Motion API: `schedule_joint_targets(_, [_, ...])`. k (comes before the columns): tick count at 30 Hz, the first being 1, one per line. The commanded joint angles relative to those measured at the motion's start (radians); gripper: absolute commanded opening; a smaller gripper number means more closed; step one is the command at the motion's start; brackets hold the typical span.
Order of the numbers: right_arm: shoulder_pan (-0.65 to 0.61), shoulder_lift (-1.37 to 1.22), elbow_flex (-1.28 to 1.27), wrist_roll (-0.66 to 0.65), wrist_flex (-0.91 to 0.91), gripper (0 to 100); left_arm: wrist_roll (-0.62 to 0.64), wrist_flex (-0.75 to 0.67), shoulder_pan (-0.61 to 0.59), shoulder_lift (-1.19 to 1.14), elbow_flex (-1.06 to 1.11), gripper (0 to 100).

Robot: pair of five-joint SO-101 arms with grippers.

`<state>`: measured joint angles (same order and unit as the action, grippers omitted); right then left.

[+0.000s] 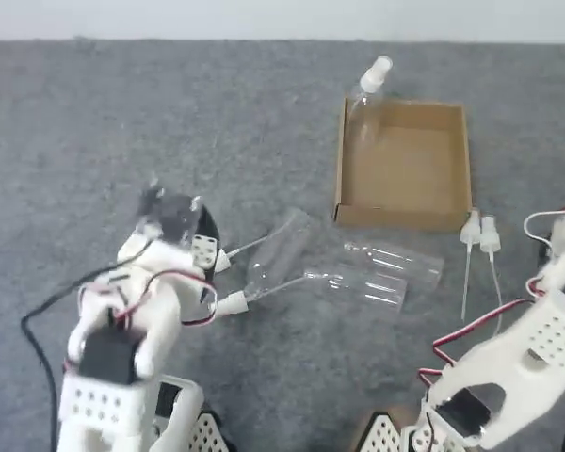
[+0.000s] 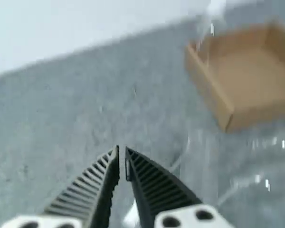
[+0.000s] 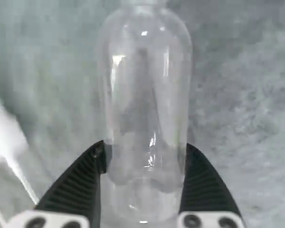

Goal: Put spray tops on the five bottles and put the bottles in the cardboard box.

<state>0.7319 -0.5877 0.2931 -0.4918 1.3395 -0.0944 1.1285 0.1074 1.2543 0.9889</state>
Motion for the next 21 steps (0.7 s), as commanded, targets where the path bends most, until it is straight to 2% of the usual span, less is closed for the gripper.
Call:
schedule_joint_targets(1, [0.053, 0.021, 0.054, -0.258, 0.081, 3.1, -0.118, 0.158, -0.006, -0.296, -0.24, 1])
schedule_joint_targets(7, [0.142, 0.021, 0.052, -0.45, 0.114, 1.0, -0.132, 0.172, -0.08, -0.624, -0.372, 14])
schedule_joint_targets(10, [0.174, 0.013, 0.052, -0.506, 0.114, 1.0, -0.161, 0.124, -0.08, -0.703, -0.338, 14])
schedule_joint_targets(15, [0.205, 0.01, 0.051, -0.557, 0.114, 1.0, -0.163, -0.077, -0.092, -0.767, -0.208, 14])
schedule_joint_targets(21, [0.22, 0.012, 0.051, -0.559, 0.117, 1.0, -0.204, -0.161, -0.14, -0.873, -0.159, 14])
